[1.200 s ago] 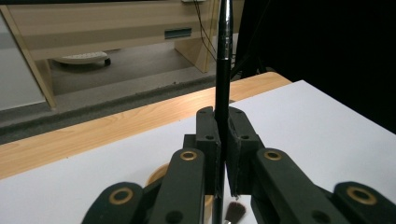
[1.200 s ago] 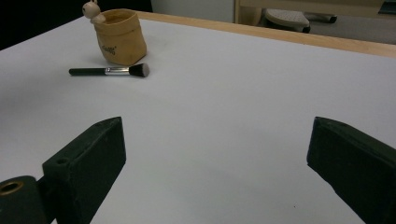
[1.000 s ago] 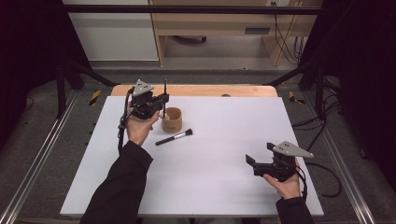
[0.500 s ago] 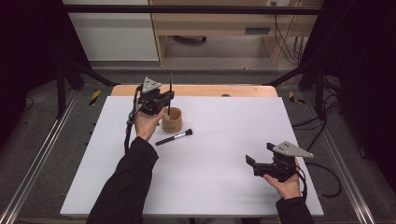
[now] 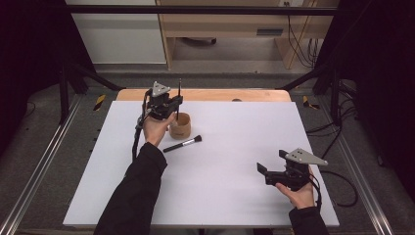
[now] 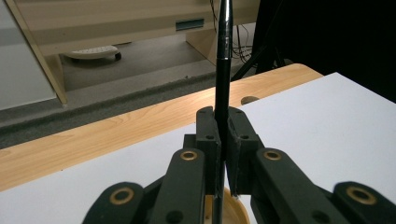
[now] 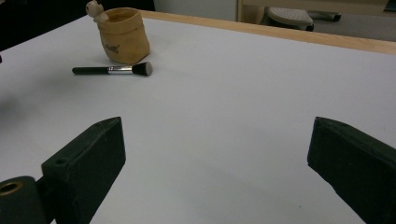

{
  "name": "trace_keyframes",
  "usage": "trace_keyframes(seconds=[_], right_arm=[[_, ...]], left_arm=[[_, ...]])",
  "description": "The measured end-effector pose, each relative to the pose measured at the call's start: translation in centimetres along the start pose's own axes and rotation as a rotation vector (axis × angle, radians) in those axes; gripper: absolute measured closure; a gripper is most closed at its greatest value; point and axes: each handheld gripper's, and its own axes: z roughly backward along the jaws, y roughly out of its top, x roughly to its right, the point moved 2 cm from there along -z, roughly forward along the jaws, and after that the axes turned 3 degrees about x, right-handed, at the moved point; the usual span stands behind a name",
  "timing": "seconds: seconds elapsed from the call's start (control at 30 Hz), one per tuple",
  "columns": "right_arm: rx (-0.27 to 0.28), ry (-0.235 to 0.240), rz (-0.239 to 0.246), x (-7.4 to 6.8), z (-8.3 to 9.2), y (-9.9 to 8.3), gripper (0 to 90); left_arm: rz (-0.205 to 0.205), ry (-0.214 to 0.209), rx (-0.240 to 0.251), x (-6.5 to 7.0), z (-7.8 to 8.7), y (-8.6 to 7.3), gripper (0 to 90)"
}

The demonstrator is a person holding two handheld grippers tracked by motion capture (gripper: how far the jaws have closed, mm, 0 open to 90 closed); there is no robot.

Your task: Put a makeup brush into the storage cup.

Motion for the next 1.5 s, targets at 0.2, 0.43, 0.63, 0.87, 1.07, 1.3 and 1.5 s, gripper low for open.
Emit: trace_keyframes(seconds=[0.2,0.43,0.63,0.87,1.07,1.3,1.5], right_arm=[[-0.004,-0.002,0.001,0.0,0.0,0.0,4.9],[-0.003,0.000,0.000,0.0,0.0,0.0,4.9],[-0.003,0.000,0.000,0.0,0.0,0.0,5.0],[-0.006,0.003,0.001,0.0,-0.1,-0.1,5.1],[-0.004,0.006,0.001,0.0,-0.1,-0.1,5.1],[0.000,0.006,0.003,-0.1,-0.1,-0.1,5.2],[-0.004,0.008,0.003,-0.1,-0.2,-0.1,5.3]], left_arm=[[-0.003,-0.002,-0.007,0.1,-0.9,-0.4,84.8],[-0.018,-0.007,-0.032,0.4,-1.7,-1.2,84.7],[-0.025,-0.007,-0.039,0.6,-2.0,-1.5,84.8],[-0.033,-0.005,-0.057,0.8,-2.4,-2.4,84.8],[-0.039,0.002,-0.072,0.8,-2.6,-3.1,84.8],[-0.029,0.003,-0.091,0.6,-2.8,-4.1,84.7],[-0.017,0.010,-0.104,0.4,-2.4,-4.7,84.6]])
